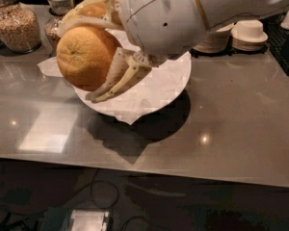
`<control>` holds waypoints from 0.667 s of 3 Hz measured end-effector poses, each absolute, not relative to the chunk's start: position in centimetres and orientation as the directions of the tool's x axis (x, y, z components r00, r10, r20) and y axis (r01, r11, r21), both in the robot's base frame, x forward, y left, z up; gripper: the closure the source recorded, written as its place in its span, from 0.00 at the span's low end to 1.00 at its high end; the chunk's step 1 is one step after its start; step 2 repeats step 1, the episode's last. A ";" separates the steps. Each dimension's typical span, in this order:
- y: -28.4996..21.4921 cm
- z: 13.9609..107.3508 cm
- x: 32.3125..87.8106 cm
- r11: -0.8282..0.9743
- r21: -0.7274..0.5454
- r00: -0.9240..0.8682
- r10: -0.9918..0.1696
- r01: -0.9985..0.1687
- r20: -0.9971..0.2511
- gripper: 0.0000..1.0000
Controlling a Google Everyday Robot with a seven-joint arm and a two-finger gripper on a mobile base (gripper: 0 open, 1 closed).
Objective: Pick orange from white bowl
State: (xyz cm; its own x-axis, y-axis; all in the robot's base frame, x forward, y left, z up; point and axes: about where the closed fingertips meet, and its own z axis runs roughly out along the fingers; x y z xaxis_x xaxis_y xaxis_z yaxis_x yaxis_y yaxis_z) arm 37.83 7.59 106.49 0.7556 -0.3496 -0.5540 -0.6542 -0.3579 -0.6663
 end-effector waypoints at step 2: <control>7.6 106.5 37.8 -0.358 -0.666 0.756 -0.350 -0.654 -0.554 1.00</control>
Offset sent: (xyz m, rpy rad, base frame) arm 0.0000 0.0000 0.0000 0.0000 0.0000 0.0000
